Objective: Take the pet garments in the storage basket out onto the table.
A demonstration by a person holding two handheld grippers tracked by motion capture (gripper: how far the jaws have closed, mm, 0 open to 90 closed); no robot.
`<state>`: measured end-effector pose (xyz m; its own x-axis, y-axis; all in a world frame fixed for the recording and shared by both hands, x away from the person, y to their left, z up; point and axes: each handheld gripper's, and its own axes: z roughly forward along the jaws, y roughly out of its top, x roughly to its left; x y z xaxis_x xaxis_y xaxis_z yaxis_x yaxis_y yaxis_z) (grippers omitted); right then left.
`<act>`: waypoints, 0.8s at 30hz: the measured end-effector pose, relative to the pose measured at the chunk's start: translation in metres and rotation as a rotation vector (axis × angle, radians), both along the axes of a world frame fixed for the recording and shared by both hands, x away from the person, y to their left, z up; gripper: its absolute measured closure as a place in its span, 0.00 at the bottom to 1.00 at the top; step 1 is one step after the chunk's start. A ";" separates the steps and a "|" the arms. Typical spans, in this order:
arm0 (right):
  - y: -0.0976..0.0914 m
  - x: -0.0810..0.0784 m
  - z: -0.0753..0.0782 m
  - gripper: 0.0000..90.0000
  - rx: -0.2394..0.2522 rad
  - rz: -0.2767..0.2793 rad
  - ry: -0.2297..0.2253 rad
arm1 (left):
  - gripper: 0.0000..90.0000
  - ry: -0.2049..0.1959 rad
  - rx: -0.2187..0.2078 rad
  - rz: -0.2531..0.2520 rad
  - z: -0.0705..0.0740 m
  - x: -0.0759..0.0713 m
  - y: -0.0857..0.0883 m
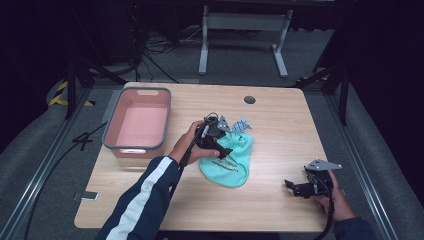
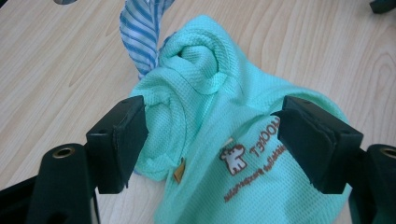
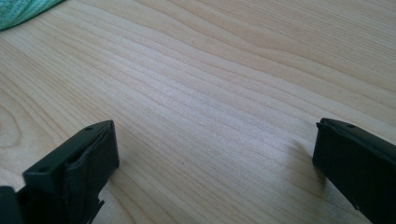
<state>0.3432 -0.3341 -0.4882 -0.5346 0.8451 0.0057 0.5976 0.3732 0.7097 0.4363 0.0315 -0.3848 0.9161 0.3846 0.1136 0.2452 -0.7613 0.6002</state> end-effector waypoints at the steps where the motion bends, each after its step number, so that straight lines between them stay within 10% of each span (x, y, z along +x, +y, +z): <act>1: 0.000 0.000 0.000 0.01 -0.001 0.000 -0.001 | 0.27 0.001 -0.002 0.001 0.001 -0.001 0.001; 24: 0.000 0.000 0.000 0.01 0.000 0.000 0.000 | 0.29 -0.045 0.079 -0.056 0.016 -0.035 0.038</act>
